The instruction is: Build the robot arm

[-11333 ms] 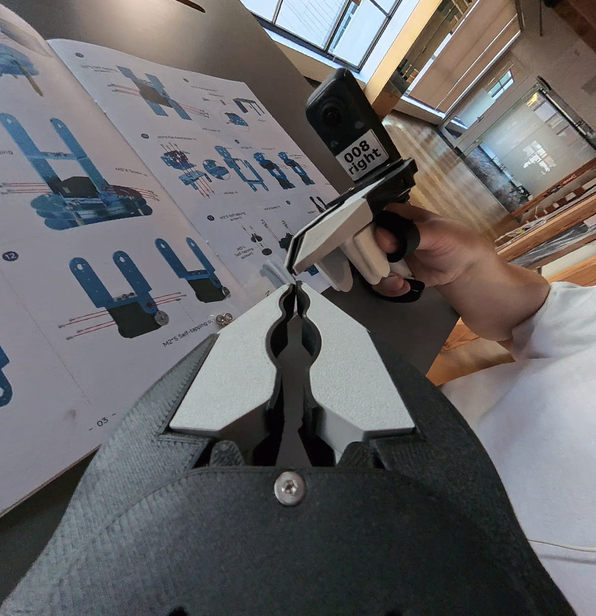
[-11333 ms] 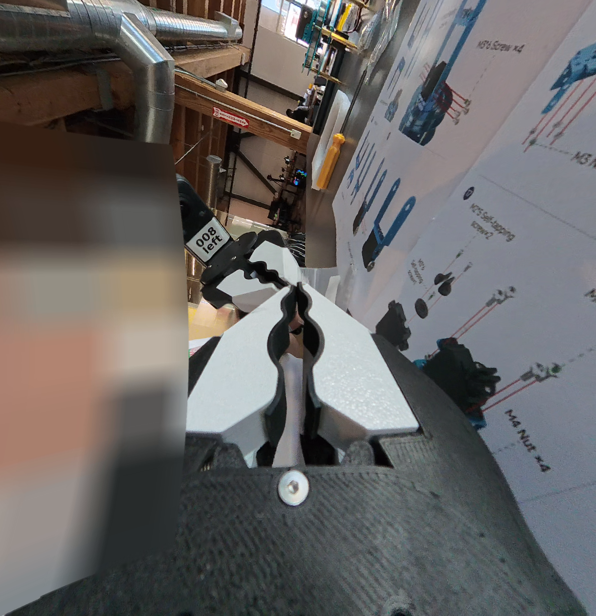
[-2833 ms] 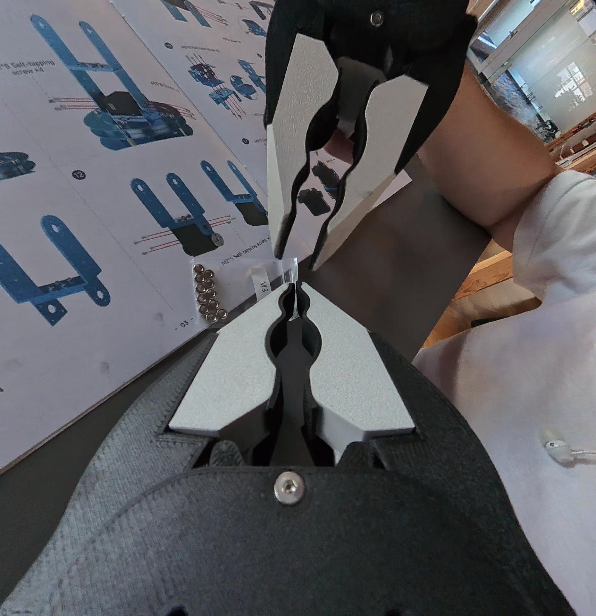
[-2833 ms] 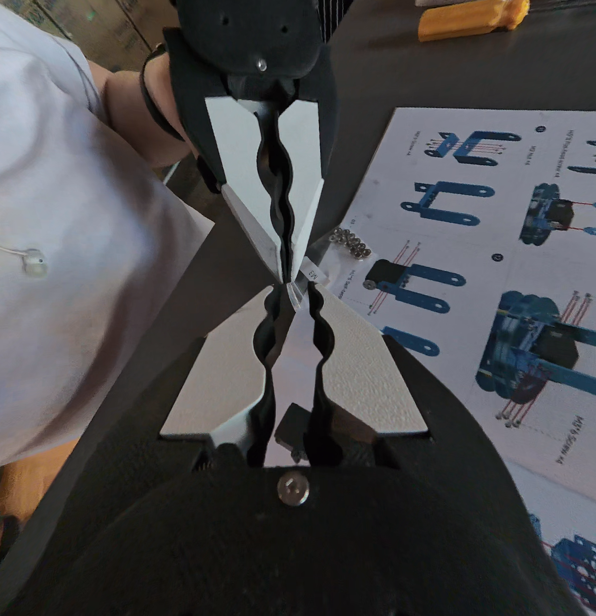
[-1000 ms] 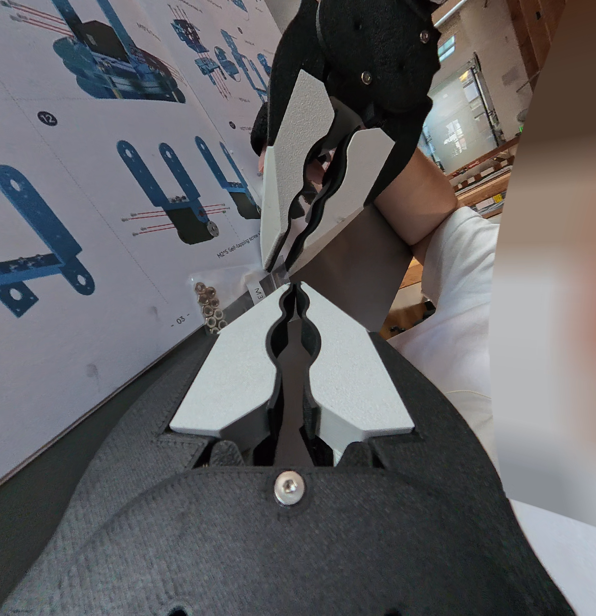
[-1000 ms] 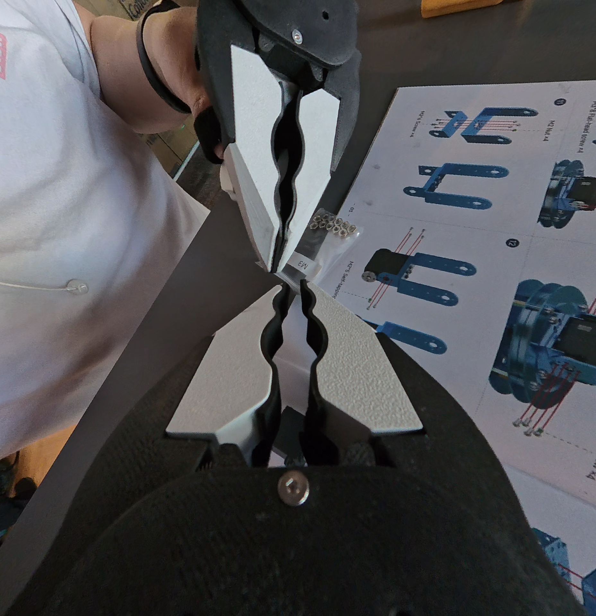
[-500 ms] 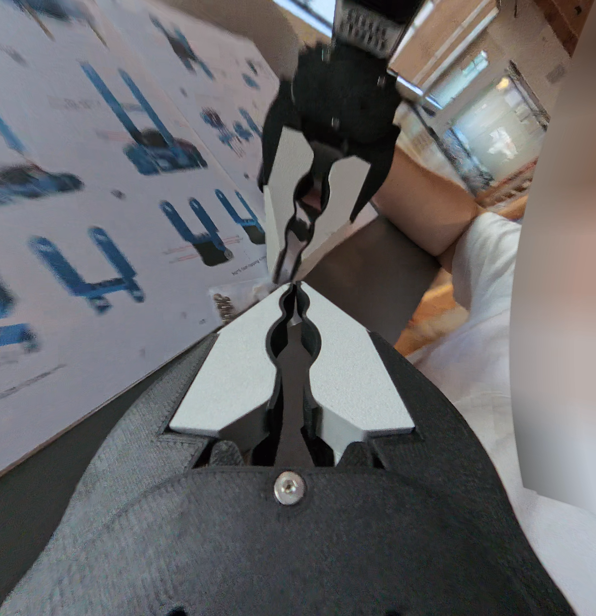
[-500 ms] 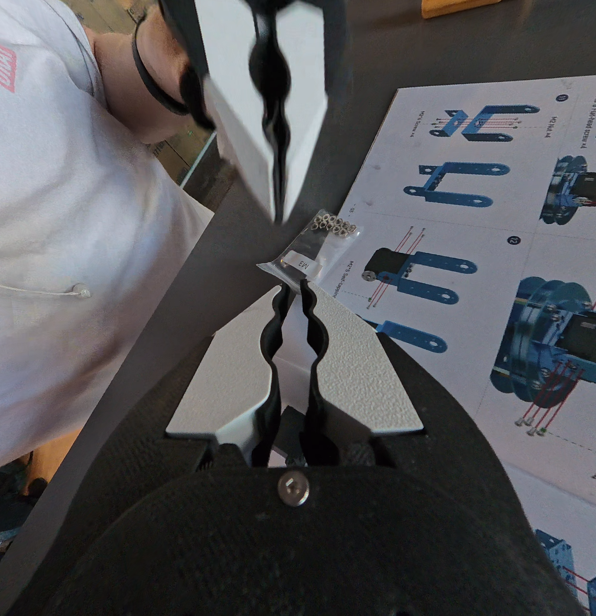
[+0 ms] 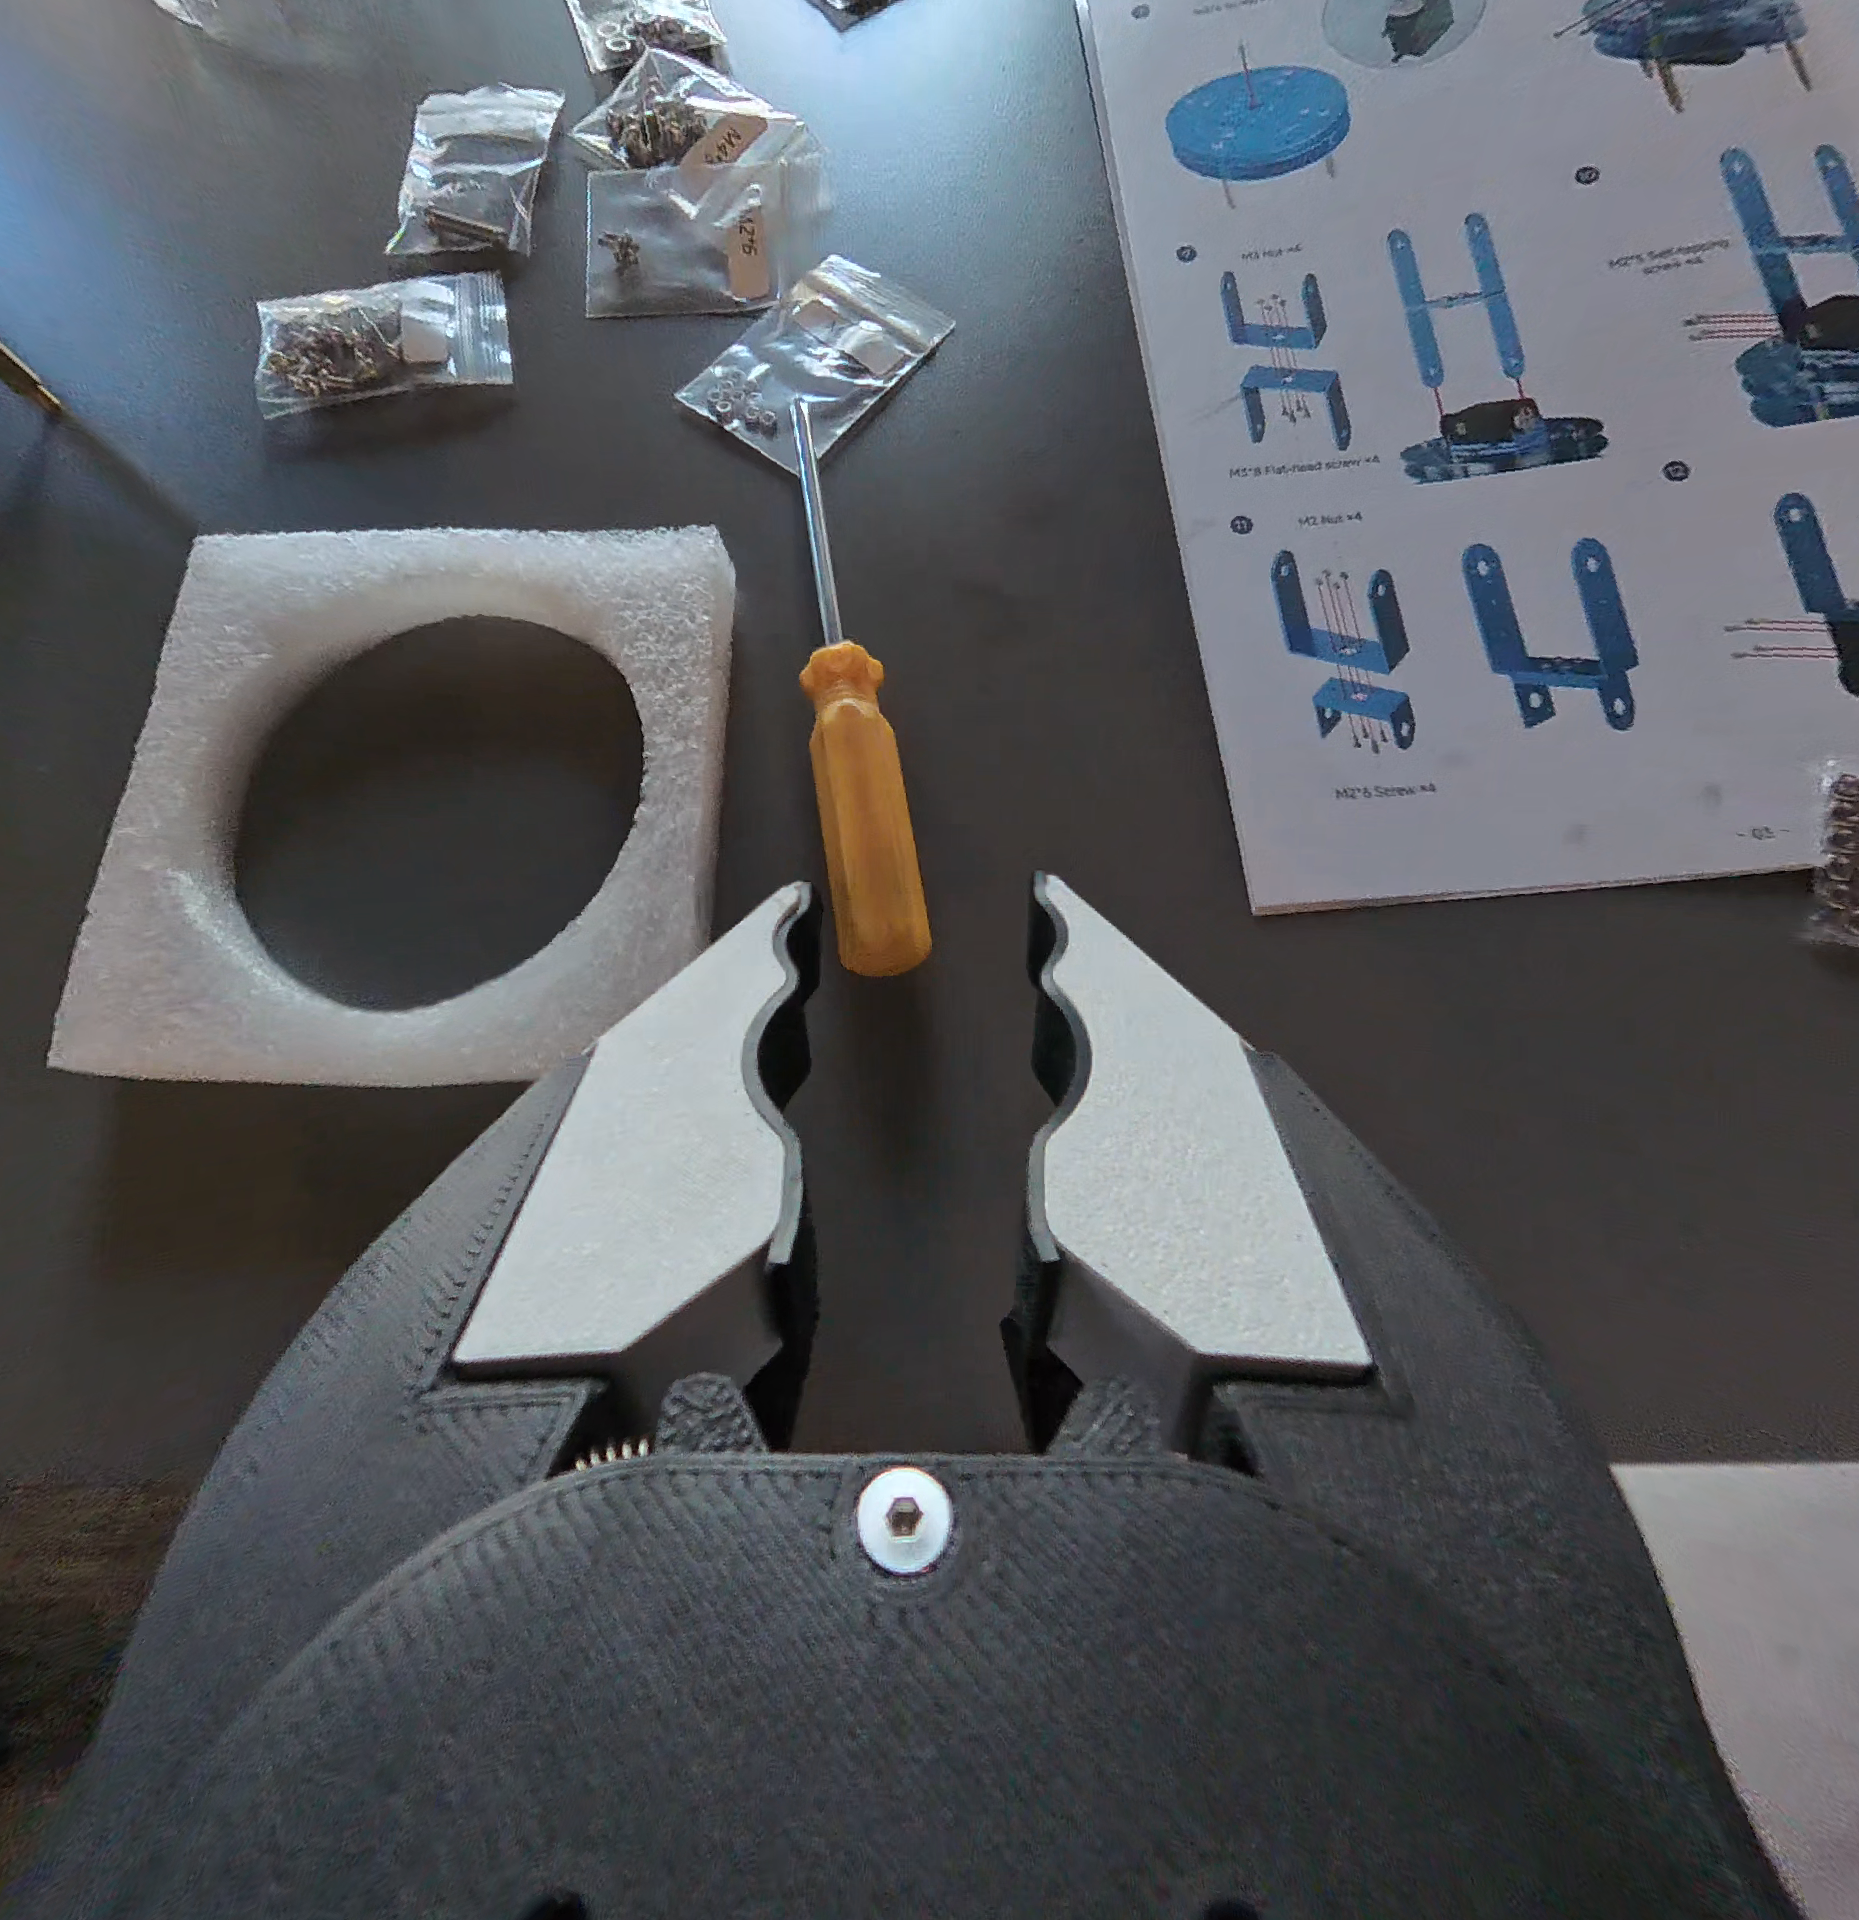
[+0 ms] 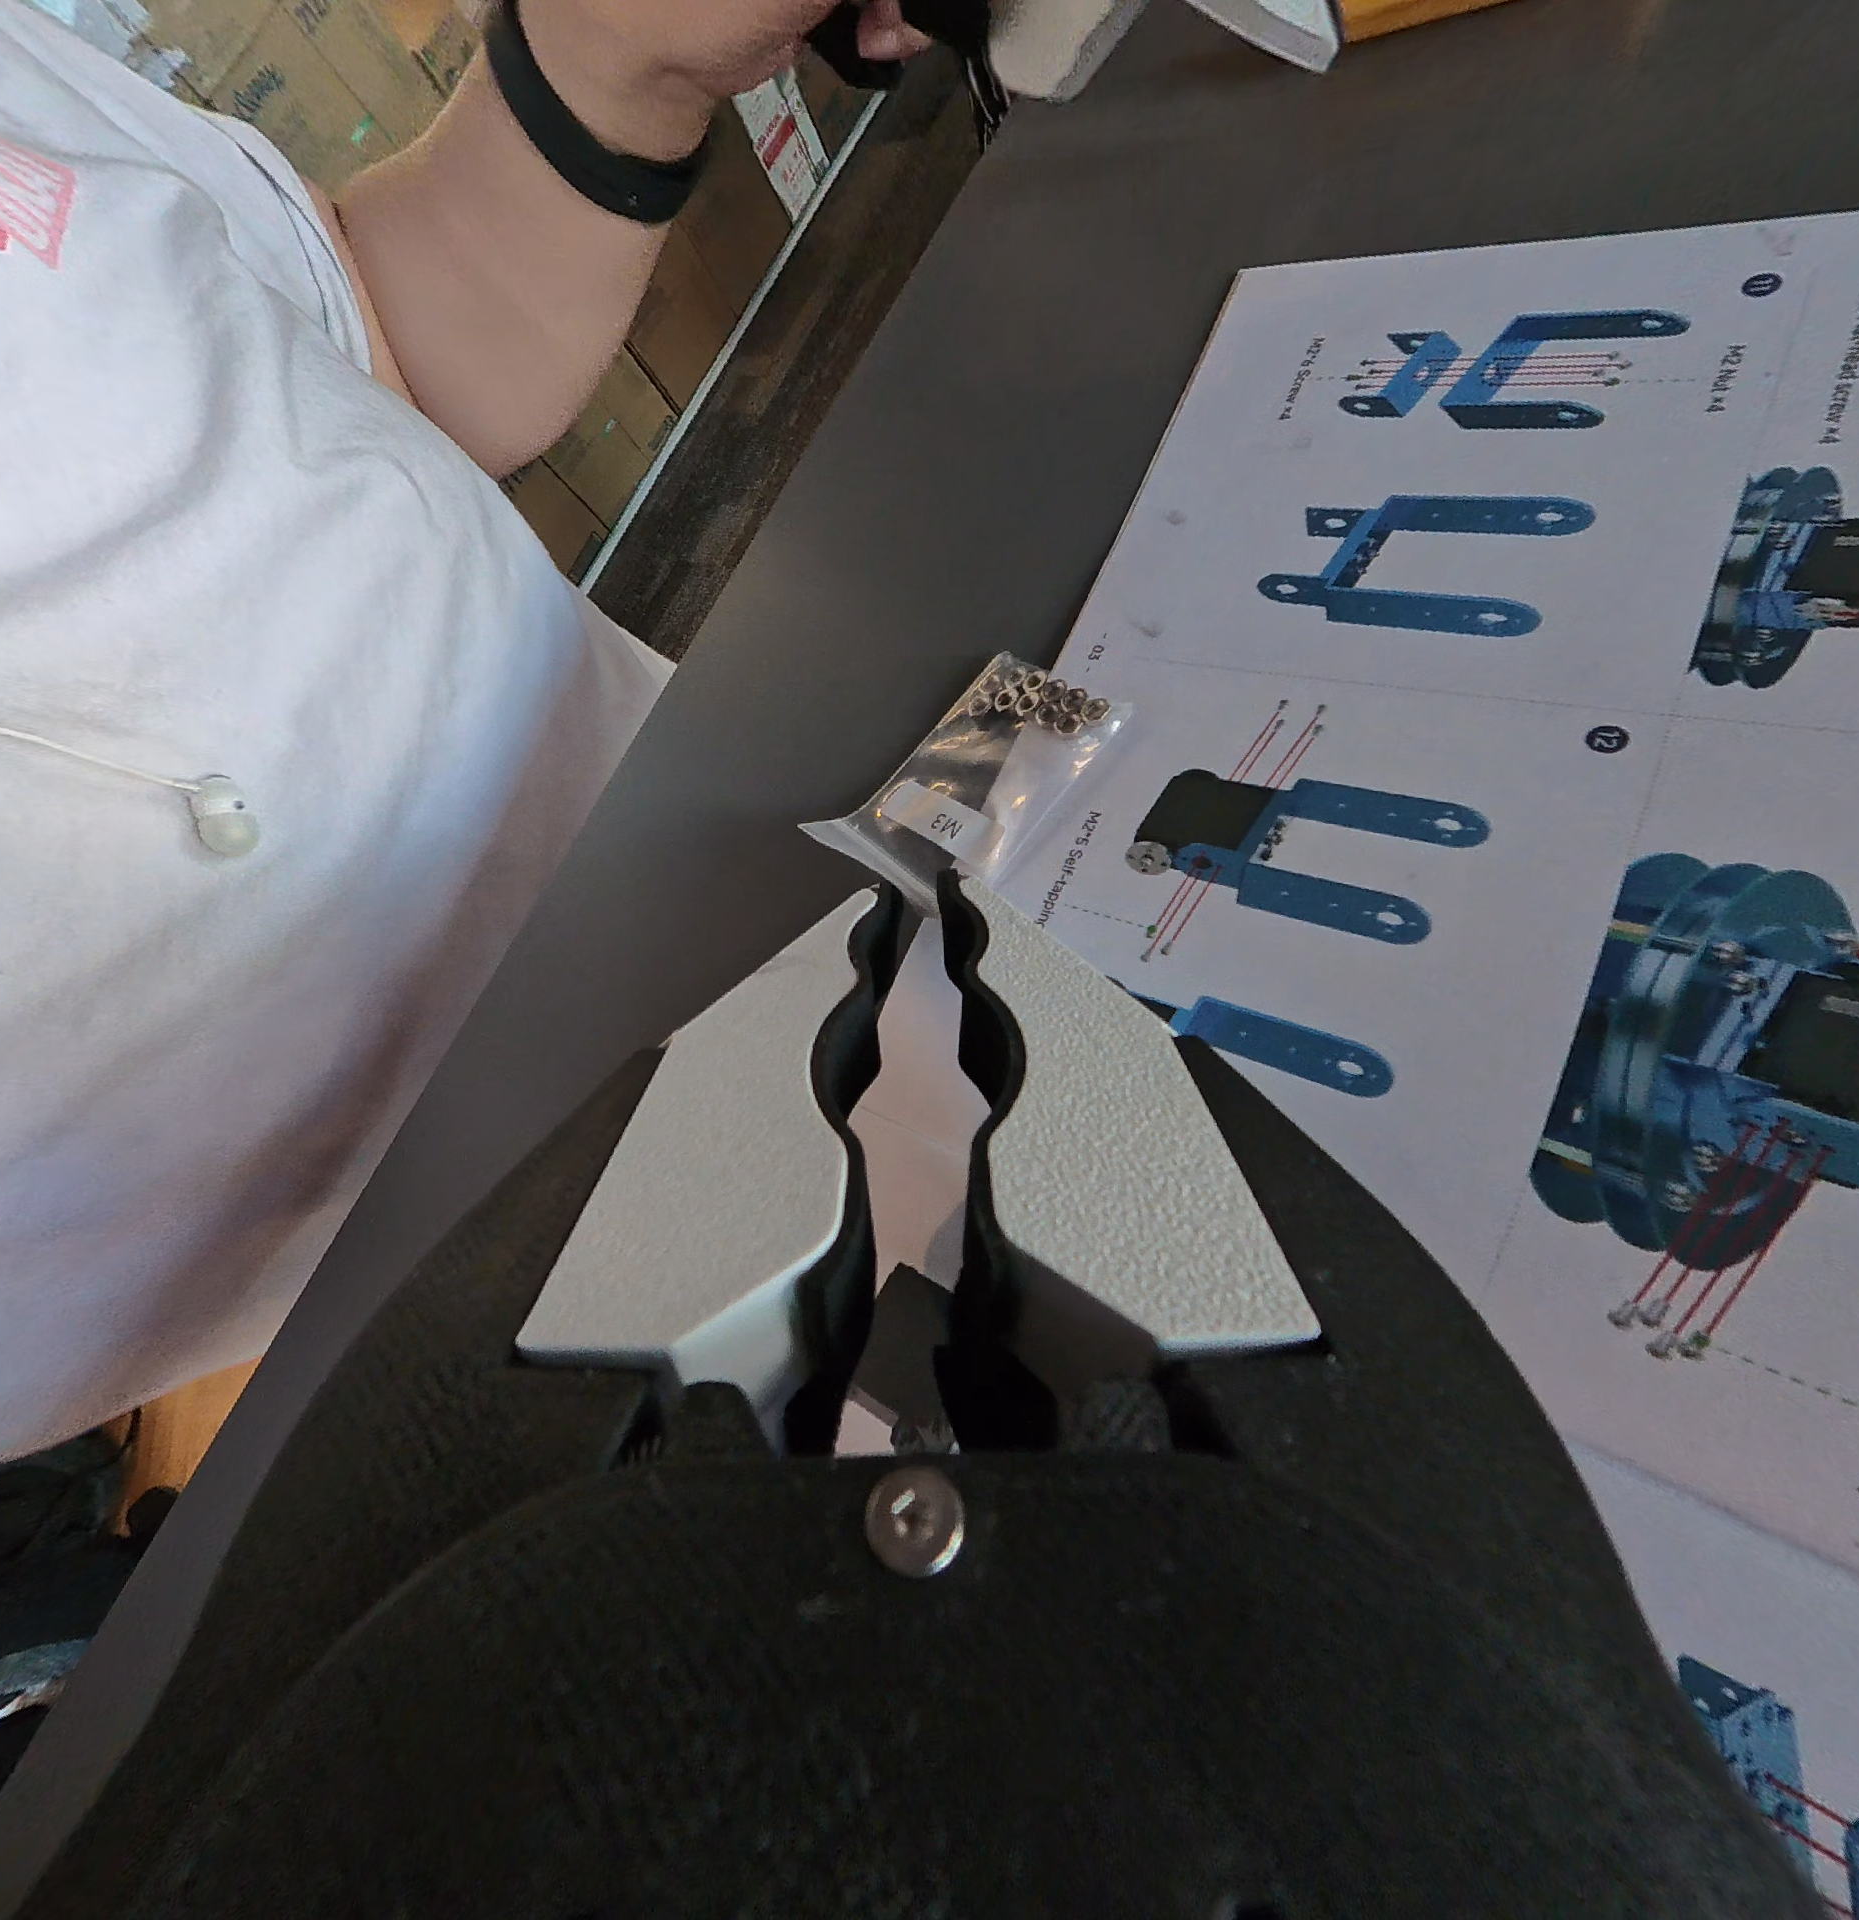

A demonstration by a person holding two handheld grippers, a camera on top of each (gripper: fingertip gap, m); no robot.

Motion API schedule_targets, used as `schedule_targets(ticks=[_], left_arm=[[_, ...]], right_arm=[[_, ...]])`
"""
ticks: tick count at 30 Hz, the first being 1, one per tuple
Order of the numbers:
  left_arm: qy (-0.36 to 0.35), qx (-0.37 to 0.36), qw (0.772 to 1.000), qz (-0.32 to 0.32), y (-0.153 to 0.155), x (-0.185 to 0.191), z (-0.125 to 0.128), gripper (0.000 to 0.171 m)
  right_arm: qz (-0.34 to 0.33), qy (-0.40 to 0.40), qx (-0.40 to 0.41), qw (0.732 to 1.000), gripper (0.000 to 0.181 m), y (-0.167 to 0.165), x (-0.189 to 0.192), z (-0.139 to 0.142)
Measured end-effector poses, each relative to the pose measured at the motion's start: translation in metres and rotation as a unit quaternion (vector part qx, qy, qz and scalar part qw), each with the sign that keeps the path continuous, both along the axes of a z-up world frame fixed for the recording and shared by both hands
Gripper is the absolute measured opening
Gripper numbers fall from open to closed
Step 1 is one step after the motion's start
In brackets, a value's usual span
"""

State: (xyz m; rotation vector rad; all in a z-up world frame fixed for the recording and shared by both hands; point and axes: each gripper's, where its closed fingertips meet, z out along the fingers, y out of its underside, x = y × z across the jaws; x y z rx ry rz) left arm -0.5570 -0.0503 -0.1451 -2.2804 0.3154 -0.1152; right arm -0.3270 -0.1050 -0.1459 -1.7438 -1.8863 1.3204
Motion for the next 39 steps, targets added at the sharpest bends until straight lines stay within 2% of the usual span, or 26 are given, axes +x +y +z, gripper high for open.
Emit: schedule_targets(ticks=[3, 6, 7, 8, 12, 15, 18, 20, 22, 23, 25, 27, 30, 32, 36, 37, 39], left_arm=[[0.017, -0.014, 1.0, 0.003, 0.008, -0.004, -0.007, 0.036], [-0.014, -0.03, 0.999, 0.007, 0.017, 0.0, -0.009, 0.031], [-0.015, -0.033, 0.999, 0.019, 0.02, -0.004, -0.009, 0.021], [-0.017, -0.038, 0.999, 0.024, 0.022, -0.005, -0.009, 0.017], [-0.047, -0.059, 0.997, 0.016, 0.025, -0.003, -0.009, 0.017], [-0.166, -0.086, 0.982, -0.019, 0.02, 0.013, -0.003, 0.017], [-0.309, -0.093, 0.944, -0.065, 0.017, 0.03, 0.013, 0.017], [-0.369, -0.094, 0.921, -0.088, 0.017, 0.034, 0.021, 0.017], [-0.402, -0.096, 0.904, -0.11, 0.016, 0.038, 0.028, 0.016], [-0.413, -0.097, 0.897, -0.122, 0.016, 0.043, 0.032, 0.016], [-0.434, -0.107, 0.881, -0.157, 0.015, 0.063, 0.039, 0.016], [-0.46, -0.131, 0.855, -0.202, 0.013, 0.091, 0.045, 0.016], [-0.489, -0.18, 0.814, -0.257, 0.008, 0.131, 0.048, 0.016], [-0.499, -0.207, 0.794, -0.279, 0.007, 0.148, 0.049, 0.016], [-0.474, -0.22, 0.8, -0.296, 0.009, 0.164, 0.042, 0.017], [-0.48, -0.222, 0.794, -0.3, 0.008, 0.168, 0.044, 0.017], [-0.486, -0.226, 0.786, -0.308, 0.006, 0.174, 0.046, 0.017]], right_arm=[[-0.002, -0.001, 0.001, 1.0, 0.007, 0.0, 0.0, -0.001], [-0.004, -0.002, 0.0, 1.0, 0.006, 0.0, 0.0, -0.001], [-0.005, -0.002, 0.0, 1.0, 0.006, 0.0, 0.0, -0.001], [-0.005, -0.002, 0.001, 1.0, 0.007, 0.0, 0.0, -0.002], [-0.008, 0.005, 0.0, 1.0, 0.012, -0.001, 0.0, 0.001], [-0.034, 0.01, 0.011, 0.999, 0.024, 0.003, 0.002, 0.003], [-0.072, 0.011, 0.043, 0.996, 0.031, 0.01, 0.007, 0.009], [-0.112, 0.034, 0.095, 0.988, 0.033, 0.019, 0.003, 0.023], [-0.155, 0.057, 0.193, 0.967, 0.039, 0.032, -0.006, 0.04], [-0.173, 0.064, 0.259, 0.948, 0.04, 0.039, -0.013, 0.049], [-0.15, 0.07, 0.374, 0.913, 0.048, 0.035, -0.033, 0.062], [-0.132, 0.062, 0.477, 0.867, 0.05, 0.037, -0.058, 0.068], [-0.09, 0.011, 0.625, 0.776, 0.052, 0.054, -0.08, 0.059], [-0.06, -0.041, 0.672, 0.737, 0.042, 0.065, -0.082, 0.042], [-0.066, -0.111, 0.724, 0.678, 0.018, 0.083, -0.068, 0.033], [-0.072, -0.117, 0.731, 0.669, 0.018, 0.085, -0.063, 0.034], [-0.091, -0.115, 0.721, 0.678, 0.017, 0.081, -0.056, 0.036]])
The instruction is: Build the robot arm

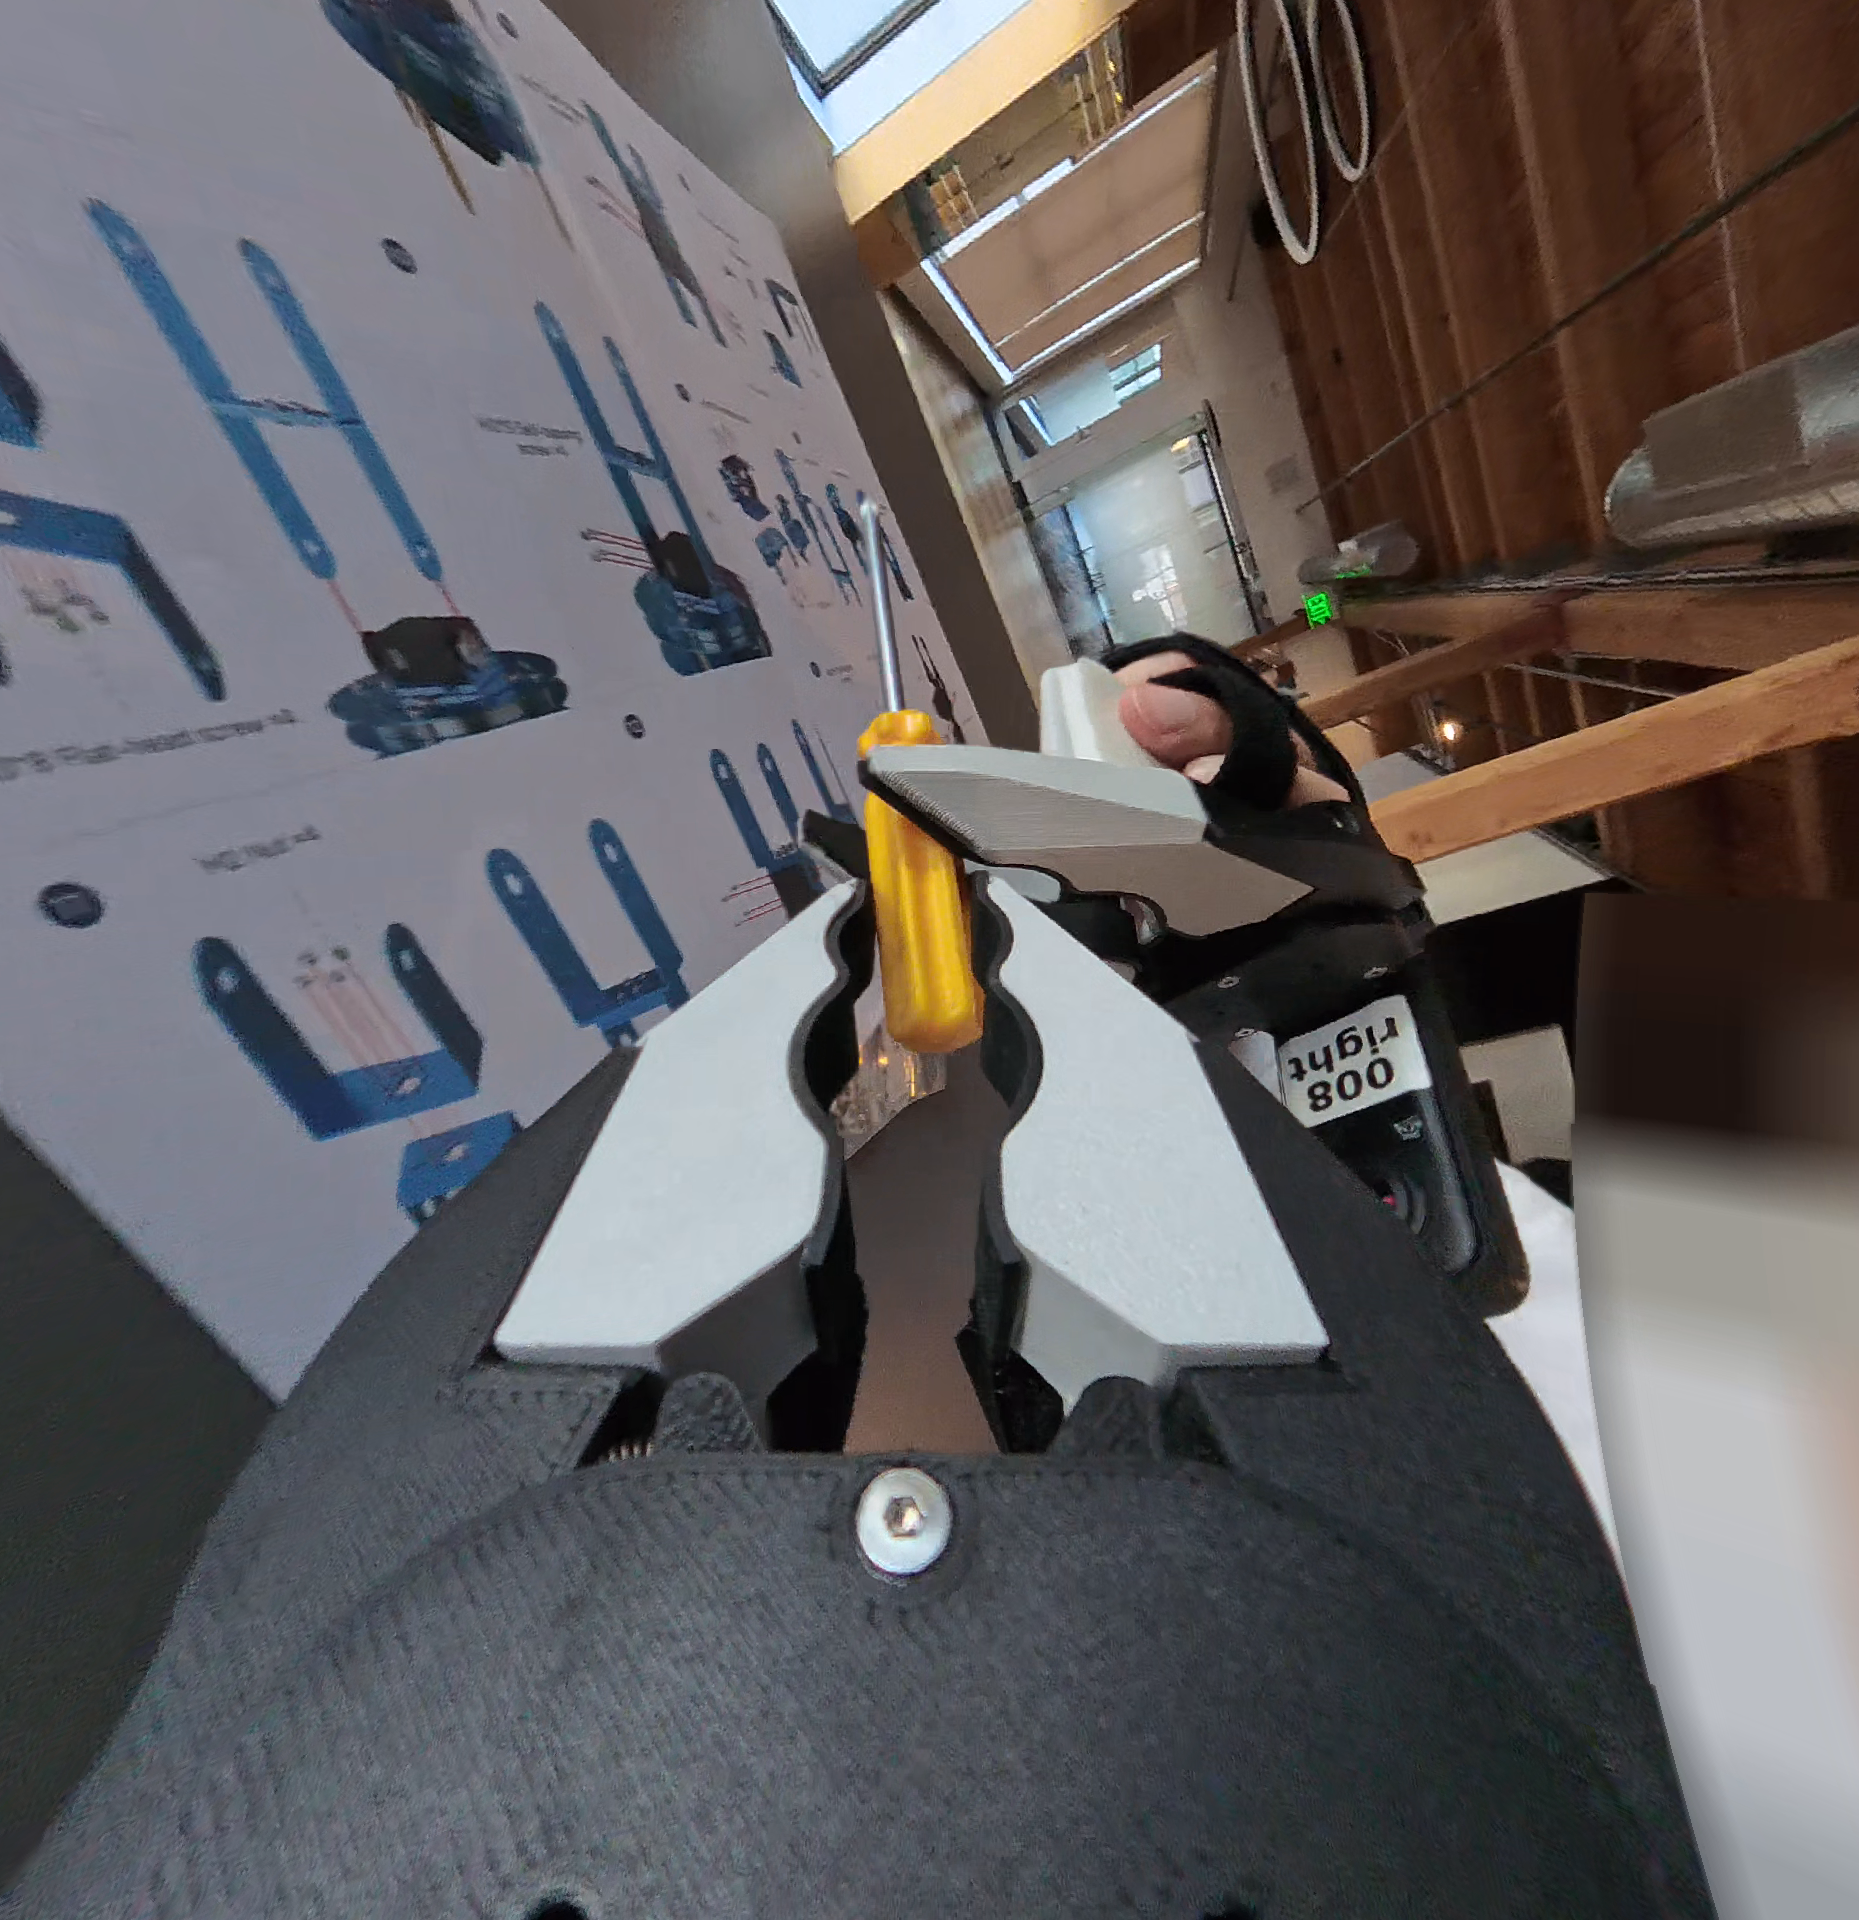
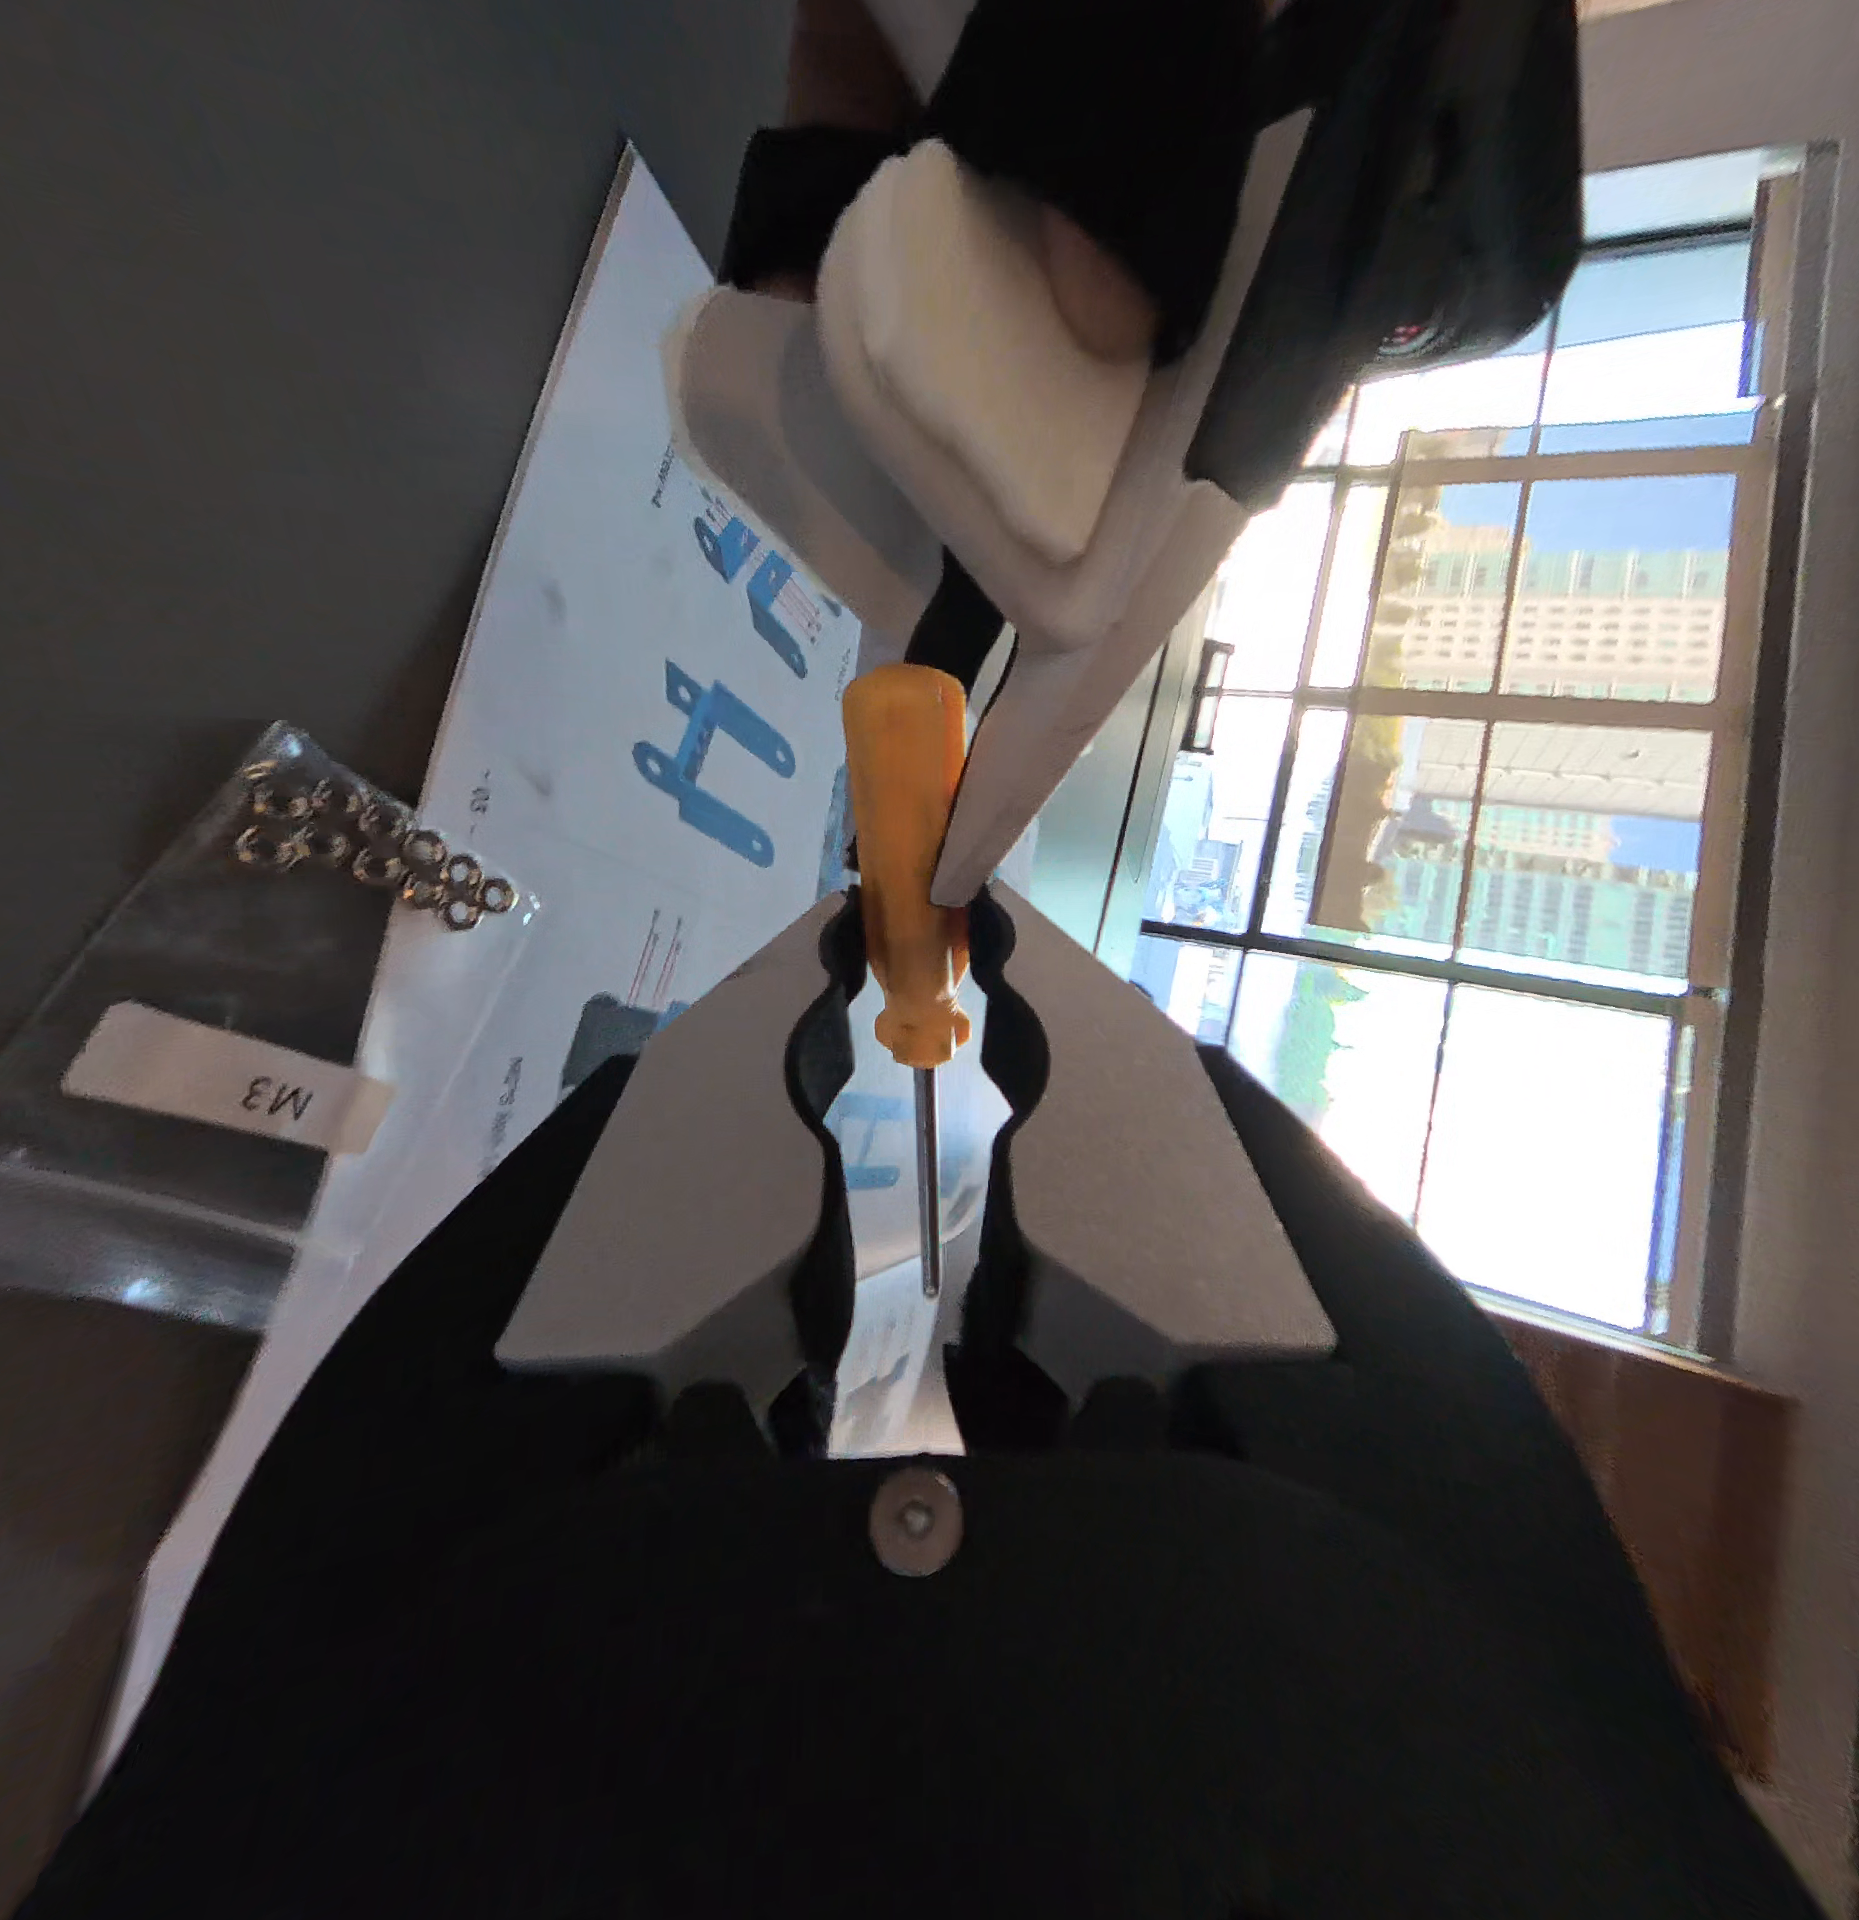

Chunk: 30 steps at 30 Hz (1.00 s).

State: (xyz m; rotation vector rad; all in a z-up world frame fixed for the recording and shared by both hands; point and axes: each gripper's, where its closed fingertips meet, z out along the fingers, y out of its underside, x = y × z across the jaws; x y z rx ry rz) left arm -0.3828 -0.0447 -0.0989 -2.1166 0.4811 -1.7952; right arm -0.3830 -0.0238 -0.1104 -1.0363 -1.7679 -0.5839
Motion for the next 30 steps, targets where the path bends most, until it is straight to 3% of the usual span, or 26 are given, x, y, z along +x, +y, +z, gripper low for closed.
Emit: schedule_targets(ticks=[4, 6, 9, 11, 14, 16, 18, 22, 24, 26, 30], left_arm=[[-0.072, 0.012, 0.997, -0.024, -0.01, 0.011, 0.023, 0.02], [-0.107, 0.053, 0.992, -0.026, -0.015, 0.009, 0.039, 0.027], [-0.066, 0.166, 0.984, 0.009, -0.011, 0.002, 0.036, 0.04], [-0.038, 0.244, 0.969, 0.006, -0.018, 0.006, 0.035, 0.049], [-0.008, 0.363, 0.928, -0.085, -0.052, 0.023, 0.034, 0.063], [0.059, 0.45, 0.881, -0.135, -0.071, 0.028, 0.021, 0.078], [0.125, 0.527, 0.826, -0.156, -0.079, 0.031, 0.01, 0.078], [0.176, 0.558, 0.779, -0.227, -0.093, 0.043, -0.011, 0.07], [0.216, 0.569, 0.753, -0.25, -0.085, 0.046, -0.027, 0.071], [0.223, 0.576, 0.738, -0.273, -0.081, 0.049, -0.036, 0.068], [0.214, 0.554, 0.744, -0.306, -0.074, 0.05, -0.052, 0.066]], right_arm=[[-0.006, 0.069, -0.014, 0.997, 0.017, -0.011, 0.015, 0.018], [-0.027, 0.121, -0.017, 0.992, 0.017, -0.012, 0.032, 0.035], [-0.059, 0.267, -0.085, 0.958, 0.017, -0.009, 0.067, 0.077], [-0.056, 0.415, -0.182, 0.89, 0.016, -0.01, 0.092, 0.118], [0.001, 0.584, -0.366, 0.725, 0.016, -0.022, 0.127, 0.162], [0.042, 0.645, -0.44, 0.623, 0.016, -0.028, 0.15, 0.174], [0.059, 0.67, -0.468, 0.573, 0.016, -0.028, 0.166, 0.169], [0.093, 0.7, -0.513, 0.487, 0.016, -0.025, 0.179, 0.149], [0.104, 0.711, -0.518, 0.464, 0.016, -0.025, 0.181, 0.14], [0.11, 0.715, -0.515, 0.46, 0.015, -0.027, 0.18, 0.134], [0.098, 0.711, -0.505, 0.478, 0.016, -0.032, 0.176, 0.129]])
